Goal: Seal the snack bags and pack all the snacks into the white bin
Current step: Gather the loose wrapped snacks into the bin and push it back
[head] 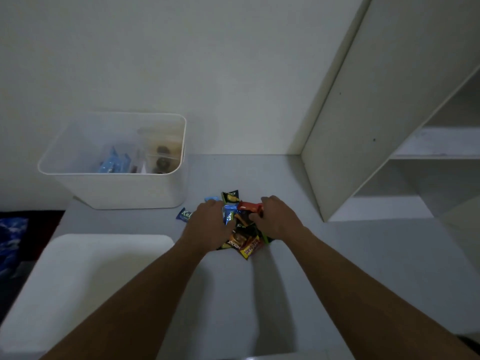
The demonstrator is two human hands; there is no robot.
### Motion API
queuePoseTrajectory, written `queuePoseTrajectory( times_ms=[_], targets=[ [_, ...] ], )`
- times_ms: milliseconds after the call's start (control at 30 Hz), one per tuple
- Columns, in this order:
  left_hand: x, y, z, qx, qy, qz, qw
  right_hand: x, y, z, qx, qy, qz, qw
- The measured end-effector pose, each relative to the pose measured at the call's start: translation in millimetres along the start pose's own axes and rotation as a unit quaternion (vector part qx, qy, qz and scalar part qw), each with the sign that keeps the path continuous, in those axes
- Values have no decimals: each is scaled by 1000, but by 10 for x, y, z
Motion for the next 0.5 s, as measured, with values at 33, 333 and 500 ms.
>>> queuePoseTrajectory(
  times_ms=[33,333,500],
  targets=[
    [-34,-121,-29,-4,-4,-14,1000,52,-84,-28,-3,2,-1,1000],
    [-531,-804,-307,-6,3,-179,984,291,-623,-408,-21,28,-44,998],
    [-765,-1006,-382,-51,40,-223,973,258,-857,-564,-16,67,-3,998]
  ],
)
Point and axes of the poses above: each hand's wrist, its own z-axis away from the middle knuckle, its own y-axis out of the back of the hand, x = y × z, the point moved 8 cm from there along -z, towards the middle knuckle, and after that the axes turned 3 degrees about z, right-handed, at the moved point
